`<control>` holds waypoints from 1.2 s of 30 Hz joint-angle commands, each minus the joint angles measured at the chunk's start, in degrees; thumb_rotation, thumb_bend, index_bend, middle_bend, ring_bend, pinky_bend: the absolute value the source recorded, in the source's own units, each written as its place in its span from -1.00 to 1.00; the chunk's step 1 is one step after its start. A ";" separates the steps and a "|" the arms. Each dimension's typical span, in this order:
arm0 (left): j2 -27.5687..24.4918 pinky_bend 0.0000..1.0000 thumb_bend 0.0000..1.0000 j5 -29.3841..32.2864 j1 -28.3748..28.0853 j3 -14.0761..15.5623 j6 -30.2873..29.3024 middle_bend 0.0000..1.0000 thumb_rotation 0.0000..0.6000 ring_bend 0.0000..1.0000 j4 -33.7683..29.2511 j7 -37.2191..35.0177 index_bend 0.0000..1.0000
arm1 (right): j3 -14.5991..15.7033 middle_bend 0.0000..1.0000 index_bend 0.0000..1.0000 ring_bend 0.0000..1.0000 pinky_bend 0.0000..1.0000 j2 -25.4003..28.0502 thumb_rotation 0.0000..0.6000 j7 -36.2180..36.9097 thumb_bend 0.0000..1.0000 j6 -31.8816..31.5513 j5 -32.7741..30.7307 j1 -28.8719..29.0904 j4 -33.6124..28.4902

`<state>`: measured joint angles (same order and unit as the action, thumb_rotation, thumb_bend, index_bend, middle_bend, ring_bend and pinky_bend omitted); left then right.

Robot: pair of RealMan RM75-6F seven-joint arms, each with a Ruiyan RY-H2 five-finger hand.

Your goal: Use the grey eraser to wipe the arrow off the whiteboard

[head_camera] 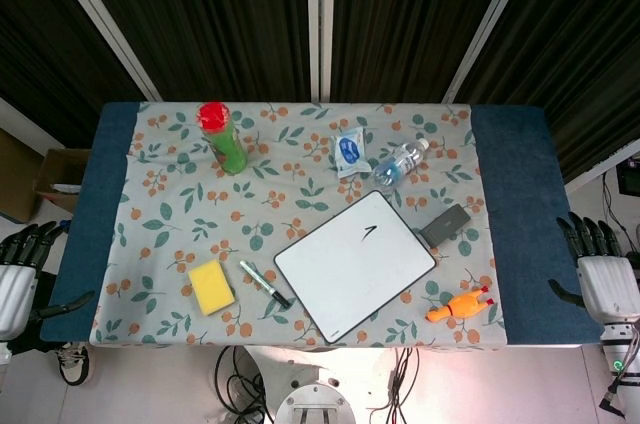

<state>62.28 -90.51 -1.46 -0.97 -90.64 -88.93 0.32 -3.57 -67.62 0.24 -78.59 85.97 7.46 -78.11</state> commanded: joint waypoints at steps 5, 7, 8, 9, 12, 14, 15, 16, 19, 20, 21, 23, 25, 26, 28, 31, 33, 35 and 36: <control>0.51 -0.67 -0.96 0.41 -0.27 -0.10 0.56 -0.78 0.01 -0.83 0.36 -0.22 -0.74 | 0.82 -1.00 -1.00 -1.00 -1.00 0.63 1.00 -4.09 -0.82 13.09 6.60 12.25 7.89; 0.67 -0.67 -0.96 0.25 -0.36 0.03 0.73 -0.78 0.00 -0.83 0.45 -0.20 -0.74 | 1.71 -1.00 -1.00 -1.00 -1.00 -0.57 1.00 -3.35 -0.82 15.64 9.12 15.23 10.10; 0.70 -0.67 -0.96 0.16 -0.41 0.09 0.82 -0.78 0.00 -0.83 0.49 -0.23 -0.74 | 2.18 -1.00 -1.00 -1.00 -1.00 -1.18 1.00 -2.50 -0.82 16.69 10.11 16.42 10.91; 0.74 -0.67 -0.96 0.15 -0.45 0.11 0.90 -0.78 0.00 -0.83 0.54 -0.19 -0.74 | 2.65 -1.00 -1.00 -1.00 -1.00 -1.82 1.00 -1.74 -0.82 17.78 10.95 17.54 11.74; 0.91 -0.67 -0.96 0.17 -0.51 0.11 0.95 -0.78 0.01 -0.83 0.52 0.00 -0.74 | 3.75 -1.00 -1.00 -1.00 -1.00 -4.40 1.00 -0.16 -0.82 20.37 12.86 20.54 14.79; 0.87 -0.67 -0.96 0.16 -0.52 0.15 1.00 -0.78 0.01 -0.83 0.46 0.22 -0.74 | 4.11 -1.00 -1.00 -1.00 -1.00 -6.31 1.00 1.08 -0.82 20.72 13.51 21.79 16.54; 0.80 -0.67 -0.96 0.20 -0.53 0.16 1.03 -0.78 0.00 -0.83 0.40 0.32 -0.74 | 4.23 -1.00 -1.00 -1.00 -1.00 -7.09 1.00 1.87 -0.81 20.54 13.74 22.16 17.19; 0.67 -0.67 -0.96 0.30 -0.53 0.12 1.06 -0.78 0.01 -0.83 0.30 0.44 -0.74 | 4.43 -1.00 -1.00 -1.00 -1.00 -8.07 1.00 3.07 -0.81 20.25 14.06 22.63 18.07; 0.37 -0.67 -0.96 0.51 -0.61 0.04 1.21 -0.78 0.00 -0.83 0.06 0.66 -0.74 | 4.92 -0.98 -1.00 -1.00 -1.00 -10.43 1.00 6.08 -0.80 19.45 14.89 23.86 20.73; 0.33 -0.67 -0.96 0.53 -0.65 0.04 1.29 -0.78 -0.01 -0.83 0.00 0.71 -0.74 | 5.06 -0.95 -1.00 -1.00 -1.00 -11.12 1.00 7.09 -0.79 19.08 15.17 24.22 21.62; 0.32 -0.67 -0.96 0.56 -0.70 0.08 1.43 -0.78 0.00 -0.83 -0.06 0.78 -0.74 | 5.23 -0.91 -1.00 -1.00 -0.98 -12.04 1.00 8.57 -0.77 18.51 15.49 24.66 22.82; 0.39 -0.67 -0.96 0.57 -0.77 0.17 1.68 -0.78 0.00 -0.83 -0.14 0.87 -0.74 | 5.45 -0.84 -1.00 -1.00 -0.91 -13.34 1.00 10.75 -0.74 17.69 15.84 25.25 24.56; 0.48 -0.67 -0.96 0.63 -0.82 0.21 1.85 -0.78 0.00 -0.83 -0.13 0.93 -0.74 | 5.71 -0.81 -1.00 -0.99 -0.85 -14.49 1.00 12.58 -0.71 17.15 16.12 25.86 26.19; 0.54 -0.67 -0.96 0.72 -0.85 0.21 1.96 -0.78 0.00 -0.83 -0.13 0.95 -0.74 | 5.92 -0.78 -1.00 -0.97 -0.82 -15.16 1.00 13.49 -0.70 16.95 16.30 26.27 27.16; 0.58 -0.67 -0.96 0.81 -0.93 0.13 2.01 -0.78 0.00 -0.83 -0.16 1.05 -0.74 | 6.22 -0.75 -0.98 -0.93 -0.79 -16.25 1.00 14.67 -0.69 16.84 16.42 26.93 28.50; 0.54 -0.67 -0.96 0.74 -1.05 0.03 1.96 -0.78 0.00 -0.83 -0.30 1.15 -0.74 | 6.65 -0.71 -0.92 -0.88 -0.72 -17.60 1.00 15.94 -0.65 17.10 16.32 27.70 29.75; 0.46 -0.67 -0.96 0.66 -1.11 -0.02 1.90 -0.78 0.00 -0.83 -0.41 1.25 -0.74 | 6.85 -0.70 -0.88 -0.84 -0.70 -18.38 1.00 16.42 -0.65 17.21 16.23 28.12 30.55; 0.33 -0.67 -0.96 0.64 -1.12 -0.05 1.82 -0.78 -0.01 -0.83 -0.53 1.34 -0.74 | 7.14 -0.70 -0.83 -0.81 -0.69 -19.03 1.00 16.80 -0.64 17.28 16.19 28.55 31.28; 0.29 -0.67 -0.96 0.68 -1.10 -0.05 1.79 -0.78 -0.01 -0.83 -0.54 1.33 -0.74 | 7.26 -0.69 -0.79 -0.79 -0.68 -19.24 1.00 16.86 -0.63 17.33 16.17 28.73 31.53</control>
<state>62.57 -89.82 -2.56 -1.02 -88.84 -89.46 1.64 3.55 -86.71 16.99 -61.32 102.16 36.04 -46.74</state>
